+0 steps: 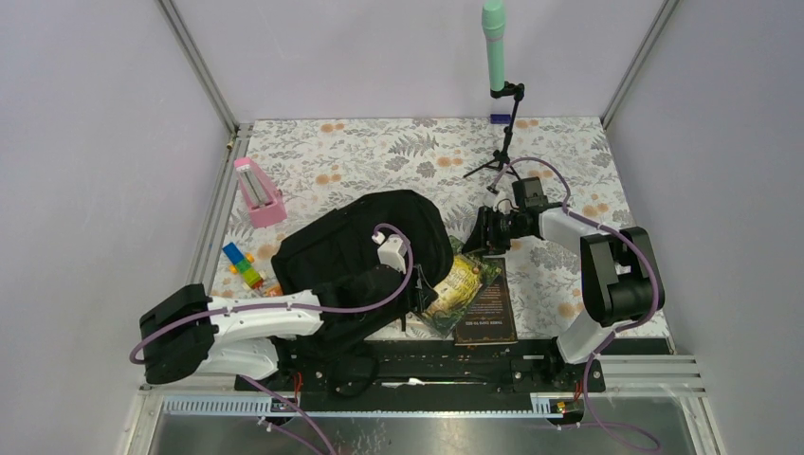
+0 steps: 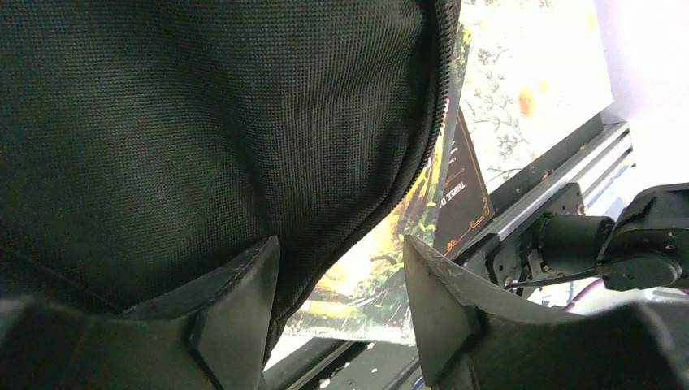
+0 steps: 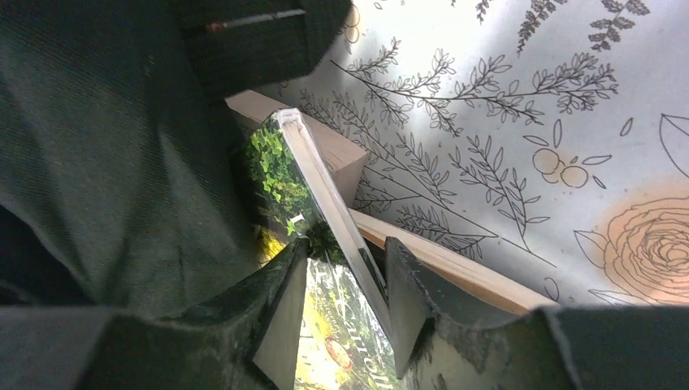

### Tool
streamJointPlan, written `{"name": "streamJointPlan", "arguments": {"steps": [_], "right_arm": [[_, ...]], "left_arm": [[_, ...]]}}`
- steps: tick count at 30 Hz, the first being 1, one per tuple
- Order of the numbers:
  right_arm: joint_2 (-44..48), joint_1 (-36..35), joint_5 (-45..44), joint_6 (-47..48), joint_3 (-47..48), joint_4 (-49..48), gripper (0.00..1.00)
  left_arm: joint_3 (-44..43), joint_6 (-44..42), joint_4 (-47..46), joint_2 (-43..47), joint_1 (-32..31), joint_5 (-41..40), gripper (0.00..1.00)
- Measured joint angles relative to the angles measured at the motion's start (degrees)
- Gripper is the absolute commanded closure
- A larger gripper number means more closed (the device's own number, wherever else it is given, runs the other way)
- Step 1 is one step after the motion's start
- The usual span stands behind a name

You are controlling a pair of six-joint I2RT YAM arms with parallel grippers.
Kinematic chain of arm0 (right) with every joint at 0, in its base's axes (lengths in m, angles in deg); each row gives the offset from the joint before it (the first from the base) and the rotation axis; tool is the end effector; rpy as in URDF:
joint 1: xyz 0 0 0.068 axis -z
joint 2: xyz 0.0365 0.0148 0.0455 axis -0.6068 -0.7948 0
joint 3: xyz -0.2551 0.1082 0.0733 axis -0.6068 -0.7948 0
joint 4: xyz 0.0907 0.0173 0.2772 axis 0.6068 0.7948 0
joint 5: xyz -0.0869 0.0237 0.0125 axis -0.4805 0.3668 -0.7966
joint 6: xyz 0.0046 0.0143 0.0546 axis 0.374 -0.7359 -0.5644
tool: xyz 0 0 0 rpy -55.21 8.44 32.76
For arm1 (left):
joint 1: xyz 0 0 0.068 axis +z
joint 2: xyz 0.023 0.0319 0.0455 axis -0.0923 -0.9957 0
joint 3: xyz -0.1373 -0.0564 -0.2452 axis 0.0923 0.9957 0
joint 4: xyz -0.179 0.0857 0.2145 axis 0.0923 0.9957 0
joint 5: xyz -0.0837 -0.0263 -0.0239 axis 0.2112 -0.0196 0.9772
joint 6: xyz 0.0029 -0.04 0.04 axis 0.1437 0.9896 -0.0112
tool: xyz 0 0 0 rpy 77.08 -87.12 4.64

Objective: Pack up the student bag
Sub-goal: Pick up the book from the center of the board.

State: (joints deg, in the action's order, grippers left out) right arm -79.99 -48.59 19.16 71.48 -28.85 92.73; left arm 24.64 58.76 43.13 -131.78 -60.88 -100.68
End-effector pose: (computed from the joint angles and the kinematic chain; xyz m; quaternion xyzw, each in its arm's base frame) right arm 0.3306 0.0917 0.1536 -0.0739 0.9063 0.3771 0.1761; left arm 0.1203 -0.2494 0.1936 0.0696 0.8667 -0.3527 0.3458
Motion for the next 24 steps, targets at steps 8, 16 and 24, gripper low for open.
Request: {"name": "streamJointPlan", "arguments": {"steps": [8, 16, 24], "right_arm": [[0.7, 0.7, 3.7, -1.4, -2.7, -4.7, 0.66], [2.6, 0.9, 8.3, -2.1, -5.2, -7.0, 0.69], [3.2, 0.8, 12.7, -5.1, -8.4, -9.6, 0.99]], "left_arm": [[0.7, 3.4, -4.7, -3.5, 0.2, 0.5, 0.64], [1.1, 4.4, -4.8, -4.0, 0.2, 0.4, 0.78], [1.1, 4.5, -5.1, -4.4, 0.2, 0.4, 0.76]]}}
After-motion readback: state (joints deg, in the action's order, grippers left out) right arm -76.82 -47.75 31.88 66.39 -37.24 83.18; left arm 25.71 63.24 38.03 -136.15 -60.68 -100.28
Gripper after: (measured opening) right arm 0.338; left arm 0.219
